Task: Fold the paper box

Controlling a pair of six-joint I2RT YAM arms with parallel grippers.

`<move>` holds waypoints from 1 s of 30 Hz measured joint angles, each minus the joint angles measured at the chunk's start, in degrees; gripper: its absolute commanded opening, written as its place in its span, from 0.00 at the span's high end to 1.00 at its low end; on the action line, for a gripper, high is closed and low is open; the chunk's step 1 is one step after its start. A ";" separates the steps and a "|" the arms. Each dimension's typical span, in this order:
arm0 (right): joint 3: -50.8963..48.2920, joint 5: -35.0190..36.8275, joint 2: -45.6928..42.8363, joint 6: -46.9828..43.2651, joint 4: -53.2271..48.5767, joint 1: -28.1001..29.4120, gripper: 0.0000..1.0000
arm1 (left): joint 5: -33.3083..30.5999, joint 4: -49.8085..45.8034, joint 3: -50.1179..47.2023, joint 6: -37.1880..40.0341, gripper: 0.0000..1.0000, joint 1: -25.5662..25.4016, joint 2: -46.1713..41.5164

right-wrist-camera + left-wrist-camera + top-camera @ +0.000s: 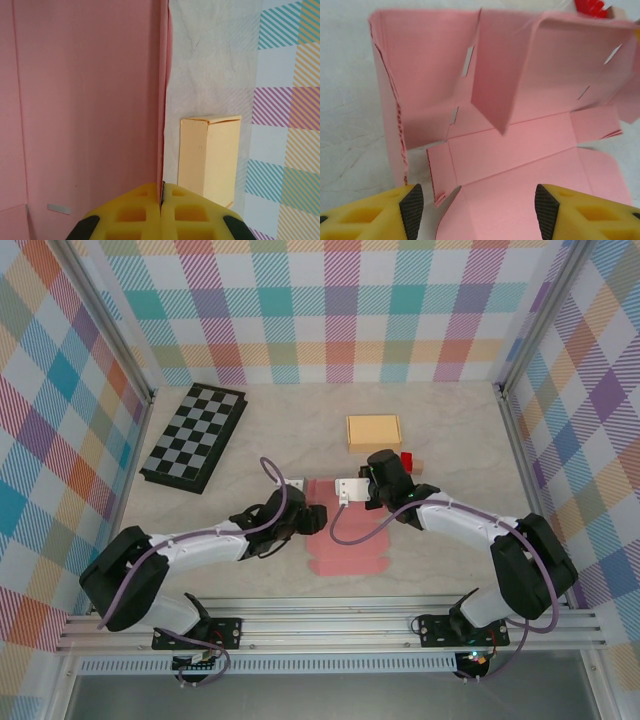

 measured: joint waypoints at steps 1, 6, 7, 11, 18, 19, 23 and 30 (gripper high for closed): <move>0.00 -0.11 0.00 0.00 -0.02 0.00 1.00 | -0.02 -0.09 0.02 -0.22 0.37 0.00 0.61; 0.00 -0.15 0.00 0.02 -0.35 0.00 1.00 | -1.33 -1.95 1.01 -2.10 0.35 0.00 2.54; 0.00 -0.15 0.00 0.02 -0.37 0.00 1.00 | -1.27 -1.70 1.07 -2.58 0.35 0.00 2.71; 0.00 -0.15 0.00 0.07 -0.39 0.00 1.00 | 0.04 0.15 1.09 -4.68 0.34 0.00 3.41; 0.00 -0.50 0.00 0.92 -0.79 -0.02 1.00 | 2.16 3.26 1.44 -6.73 0.34 -0.13 7.39; 0.00 -0.59 -0.02 1.11 -0.83 -0.02 1.00 | 2.43 3.52 1.75 -6.73 0.34 -0.33 7.54; 0.00 -0.81 -0.04 1.51 -1.07 -0.07 1.00 | 3.28 5.03 3.26 -6.62 0.35 -0.81 7.65; 0.00 -1.03 -0.02 1.64 -1.36 -0.07 1.00 | 4.74 8.02 4.85 -7.06 0.35 -1.75 10.34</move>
